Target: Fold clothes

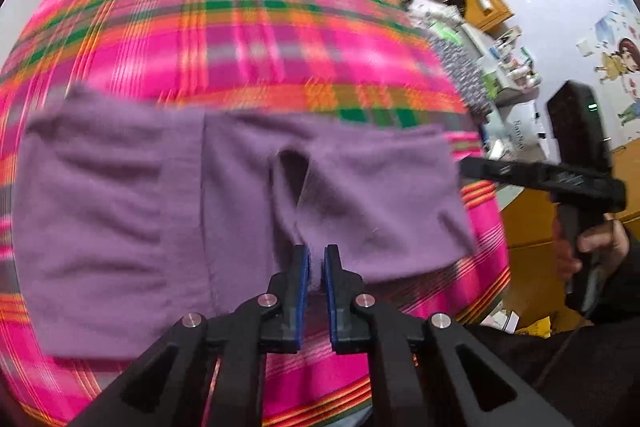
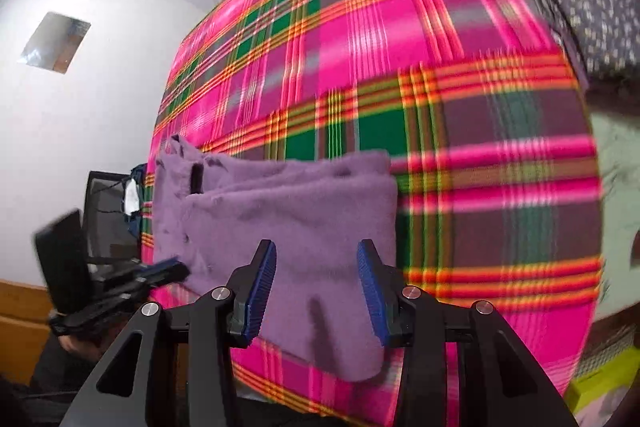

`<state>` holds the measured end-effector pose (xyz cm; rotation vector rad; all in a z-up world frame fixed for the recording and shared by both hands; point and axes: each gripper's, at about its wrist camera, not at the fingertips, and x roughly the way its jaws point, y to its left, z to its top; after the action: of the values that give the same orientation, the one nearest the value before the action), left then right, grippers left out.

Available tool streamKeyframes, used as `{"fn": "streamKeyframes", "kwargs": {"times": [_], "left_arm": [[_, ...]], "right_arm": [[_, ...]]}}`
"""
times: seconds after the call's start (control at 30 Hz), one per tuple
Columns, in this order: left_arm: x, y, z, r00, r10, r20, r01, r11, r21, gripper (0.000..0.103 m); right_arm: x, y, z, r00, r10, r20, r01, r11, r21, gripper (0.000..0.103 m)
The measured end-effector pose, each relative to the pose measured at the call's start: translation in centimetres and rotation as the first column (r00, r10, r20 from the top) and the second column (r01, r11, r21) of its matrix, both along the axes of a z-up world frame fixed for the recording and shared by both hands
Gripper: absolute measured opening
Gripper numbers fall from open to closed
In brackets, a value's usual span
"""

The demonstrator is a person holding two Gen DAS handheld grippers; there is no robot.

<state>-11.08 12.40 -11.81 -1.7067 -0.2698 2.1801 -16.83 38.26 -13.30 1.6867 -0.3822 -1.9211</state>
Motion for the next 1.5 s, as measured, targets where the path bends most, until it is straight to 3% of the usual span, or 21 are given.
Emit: {"fn": "streamKeyframes", "kwargs": {"times": [0.1,0.17,0.33,0.37,0.43,0.63,0.83,0.93,1.07,1.3,1.5], "left_arm": [[-1.4,1.6,1.1,0.998,-0.052,-0.035,0.053,0.998,0.015,0.008],[-2.3,2.7,0.5,0.997,-0.076,-0.034,0.076,0.997,0.013,0.008],[-5.4,3.3,-5.3,0.995,-0.043,0.087,0.05,0.996,-0.077,0.008],[-5.6,2.8,-6.0,0.994,-0.025,0.109,0.033,0.997,-0.068,0.002],[-5.9,1.8,-5.9,0.992,0.009,0.127,-0.006,1.0,-0.022,0.002],[-4.0,0.0,-4.5,0.994,0.029,0.101,-0.026,0.999,-0.034,0.002],[-1.8,-2.1,-4.5,0.988,0.094,0.126,-0.09,0.995,-0.033,0.003],[-2.3,-2.5,-4.8,0.983,0.116,0.139,-0.111,0.993,-0.045,0.01],[-3.4,-1.5,-4.6,0.989,0.107,0.097,-0.105,0.994,-0.029,0.021],[-4.8,-1.1,-4.6,0.993,0.094,0.071,-0.094,0.996,-0.003,0.032],[-5.1,-1.2,-5.1,0.991,0.105,0.081,-0.106,0.994,0.005,0.033]], "right_arm": [[-1.0,-0.7,-0.1,0.999,0.036,-0.012,-0.035,0.998,0.05,0.032],[-1.9,-1.3,-0.6,0.998,0.053,-0.022,-0.051,0.995,0.085,0.03],[-3.7,-1.6,-2.4,0.998,0.058,-0.012,-0.056,0.988,0.143,0.02],[-3.8,-1.5,-2.4,0.999,0.051,-0.013,-0.049,0.989,0.142,0.018],[-3.7,-1.1,-2.0,0.999,0.036,-0.021,-0.033,0.991,0.129,0.018],[-1.3,0.6,-0.4,0.999,0.045,-0.02,-0.043,0.996,0.076,0.021],[2.8,0.9,-2.4,0.994,0.081,0.067,-0.085,0.994,0.068,0.021],[3.1,0.9,-2.9,0.994,0.077,0.08,-0.083,0.994,0.075,0.022],[3.0,0.6,-2.7,0.994,0.088,0.07,-0.093,0.993,0.073,0.029],[3.2,0.7,-2.6,0.994,0.083,0.073,-0.088,0.993,0.076,0.03],[3.3,0.8,-2.7,0.994,0.075,0.077,-0.08,0.994,0.073,0.03]]}}
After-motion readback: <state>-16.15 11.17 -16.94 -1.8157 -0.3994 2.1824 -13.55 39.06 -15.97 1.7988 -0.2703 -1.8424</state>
